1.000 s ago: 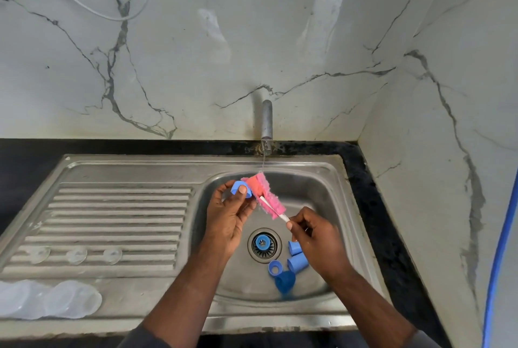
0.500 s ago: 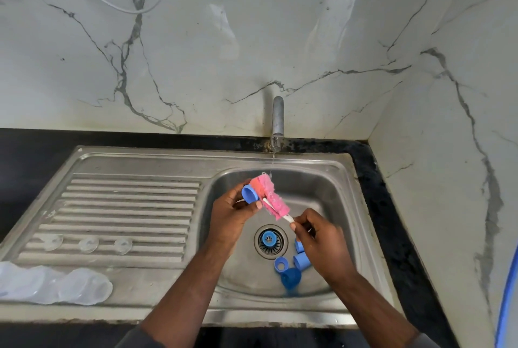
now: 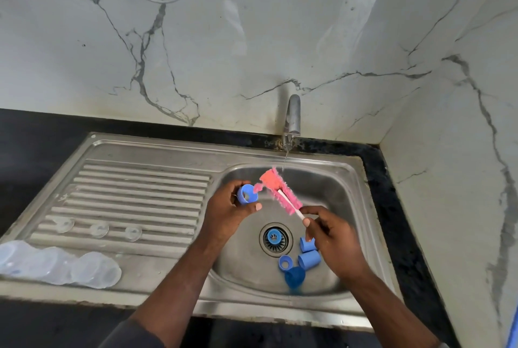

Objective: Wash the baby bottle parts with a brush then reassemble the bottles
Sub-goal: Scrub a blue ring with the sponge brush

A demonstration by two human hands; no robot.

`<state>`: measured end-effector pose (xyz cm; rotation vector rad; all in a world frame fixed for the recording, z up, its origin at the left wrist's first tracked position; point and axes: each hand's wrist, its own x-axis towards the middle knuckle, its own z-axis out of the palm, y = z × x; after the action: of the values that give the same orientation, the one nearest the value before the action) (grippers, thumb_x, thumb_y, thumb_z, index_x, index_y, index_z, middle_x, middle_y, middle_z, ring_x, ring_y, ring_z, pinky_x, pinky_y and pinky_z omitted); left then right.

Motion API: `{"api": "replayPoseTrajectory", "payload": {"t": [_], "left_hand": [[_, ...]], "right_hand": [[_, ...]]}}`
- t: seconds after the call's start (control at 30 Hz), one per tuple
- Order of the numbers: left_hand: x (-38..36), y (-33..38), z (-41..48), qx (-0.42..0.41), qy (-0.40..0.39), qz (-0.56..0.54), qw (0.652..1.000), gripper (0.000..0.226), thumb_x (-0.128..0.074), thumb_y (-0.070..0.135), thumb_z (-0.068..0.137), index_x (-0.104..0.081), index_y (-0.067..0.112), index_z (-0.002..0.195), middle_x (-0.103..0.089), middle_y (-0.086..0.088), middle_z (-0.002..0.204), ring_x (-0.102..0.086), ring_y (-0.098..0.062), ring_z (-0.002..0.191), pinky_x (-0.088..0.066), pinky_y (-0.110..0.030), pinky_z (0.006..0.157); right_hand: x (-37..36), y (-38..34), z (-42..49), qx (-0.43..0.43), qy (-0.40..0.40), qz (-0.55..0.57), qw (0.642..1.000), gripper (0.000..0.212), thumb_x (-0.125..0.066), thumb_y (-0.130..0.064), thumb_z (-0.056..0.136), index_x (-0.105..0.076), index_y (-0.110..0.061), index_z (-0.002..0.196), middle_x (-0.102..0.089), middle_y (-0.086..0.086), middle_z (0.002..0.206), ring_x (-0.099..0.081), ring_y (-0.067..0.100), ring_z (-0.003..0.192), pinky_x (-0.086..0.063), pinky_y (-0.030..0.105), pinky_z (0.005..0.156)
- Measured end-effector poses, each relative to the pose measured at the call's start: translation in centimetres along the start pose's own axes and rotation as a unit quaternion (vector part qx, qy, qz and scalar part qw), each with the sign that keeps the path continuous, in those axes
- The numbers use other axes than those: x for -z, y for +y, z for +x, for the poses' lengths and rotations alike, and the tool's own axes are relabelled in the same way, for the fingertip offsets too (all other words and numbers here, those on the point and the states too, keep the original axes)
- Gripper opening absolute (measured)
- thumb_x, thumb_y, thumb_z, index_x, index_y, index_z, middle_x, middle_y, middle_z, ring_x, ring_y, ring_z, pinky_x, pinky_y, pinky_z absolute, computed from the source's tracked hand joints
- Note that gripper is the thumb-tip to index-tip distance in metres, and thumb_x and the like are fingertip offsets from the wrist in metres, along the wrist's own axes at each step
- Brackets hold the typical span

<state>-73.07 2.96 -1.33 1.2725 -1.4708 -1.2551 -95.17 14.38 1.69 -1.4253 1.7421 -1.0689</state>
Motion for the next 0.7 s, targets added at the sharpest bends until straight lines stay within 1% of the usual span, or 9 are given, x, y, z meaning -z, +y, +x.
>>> {"api": "replayPoseTrajectory", "payload": {"t": [0.1,0.17,0.3,0.4,0.47,0.5,0.6,0.63,0.7], "left_hand": [[0.6,-0.2,0.2,-0.011,-0.015,0.019,1.000,0.047,-0.091,0.027,0.066,-0.070,0.022,0.108,-0.074,0.005,0.097,-0.069,-0.010,0.087,-0.053,-0.019,0.075],[0.9,-0.2,0.2,-0.013,-0.026,0.020,0.999,0.044,-0.091,0.023,0.069,-0.071,0.025,0.109,-0.075,0.007,0.097,-0.070,-0.008,0.088,-0.052,-0.017,0.075],[1.7,0.3,0.1,-0.015,-0.045,0.015,0.999,0.042,-0.089,0.025,0.072,-0.072,0.028,0.110,-0.076,0.012,0.098,-0.070,-0.004,0.090,-0.055,-0.019,0.079],[2.9,0.5,0.2,0.005,-0.091,-0.048,0.995,0.052,-0.089,0.041,0.062,-0.072,0.029,0.109,-0.076,0.007,0.096,-0.068,-0.004,0.079,-0.057,-0.025,0.069],[3.6,0.2,0.1,0.028,-0.116,-0.084,0.989,0.062,-0.089,0.055,0.055,-0.070,0.030,0.109,-0.075,0.000,0.099,-0.067,-0.008,0.078,-0.056,-0.028,0.063],[3.8,0.1,0.1,0.049,-0.133,-0.100,0.985,0.062,-0.090,0.054,0.059,-0.070,0.028,0.112,-0.074,-0.004,0.105,-0.068,-0.012,0.084,-0.058,-0.031,0.064],[4.0,-0.4,-0.1,0.086,-0.183,-0.134,0.970,0.045,-0.081,0.025,0.079,-0.067,0.018,0.121,-0.073,-0.013,0.113,-0.072,-0.027,0.097,-0.061,-0.034,0.066],[3.9,-0.3,-0.2,0.086,-0.187,-0.136,0.969,0.040,-0.077,0.019,0.082,-0.067,0.017,0.121,-0.074,-0.013,0.111,-0.073,-0.029,0.095,-0.061,-0.033,0.064],[3.8,-0.3,-0.1,0.074,-0.186,-0.136,0.970,0.038,-0.075,0.009,0.086,-0.066,0.018,0.121,-0.074,-0.012,0.106,-0.073,-0.028,0.087,-0.058,-0.030,0.058]], "right_hand": [[-0.5,-0.6,-0.1,0.007,-0.010,-0.010,1.000,0.022,-0.063,-0.016,0.098,-0.069,-0.036,0.106,-0.066,-0.002,0.066,-0.056,0.008,0.057,-0.047,0.022,0.057],[-0.9,-1.0,0.0,0.008,-0.009,-0.028,1.000,0.021,-0.063,-0.017,0.098,-0.069,-0.036,0.107,-0.066,-0.005,0.065,-0.059,0.013,0.058,-0.048,0.025,0.058],[-1.0,-1.1,0.5,0.024,-0.061,-0.134,0.989,0.023,-0.065,-0.021,0.097,-0.070,-0.038,0.111,-0.065,-0.014,0.064,-0.064,0.004,0.062,-0.051,0.022,0.062],[-0.1,-1.7,1.3,0.047,-0.104,-0.187,0.976,0.024,-0.063,-0.019,0.098,-0.071,-0.035,0.114,-0.065,-0.018,0.066,-0.065,0.003,0.067,-0.054,0.028,0.068],[0.9,-2.5,2.1,0.079,-0.133,-0.231,0.960,0.024,-0.064,-0.023,0.098,-0.070,-0.034,0.118,-0.066,-0.024,0.075,-0.064,0.000,0.071,-0.051,0.024,0.070],[1.4,-2.9,2.6,0.097,-0.150,-0.263,0.948,0.025,-0.065,-0.028,0.097,-0.069,-0.035,0.120,-0.069,-0.023,0.086,-0.064,-0.001,0.077,-0.048,0.021,0.071],[1.8,-3.8,3.8,0.150,-0.184,-0.392,0.889,0.032,-0.062,-0.035,0.097,-0.063,-0.040,0.129,-0.071,-0.015,0.117,-0.065,0.006,0.102,-0.048,0.022,0.080],[1.6,-4.0,4.1,0.159,-0.189,-0.420,0.873,0.033,-0.061,-0.033,0.098,-0.062,-0.039,0.130,-0.070,-0.014,0.120,-0.064,0.009,0.107,-0.049,0.024,0.084],[1.4,-4.4,4.7,0.159,-0.188,-0.430,0.869,0.031,-0.061,-0.024,0.098,-0.064,-0.034,0.128,-0.070,-0.011,0.120,-0.064,0.012,0.109,-0.048,0.023,0.085]]}}
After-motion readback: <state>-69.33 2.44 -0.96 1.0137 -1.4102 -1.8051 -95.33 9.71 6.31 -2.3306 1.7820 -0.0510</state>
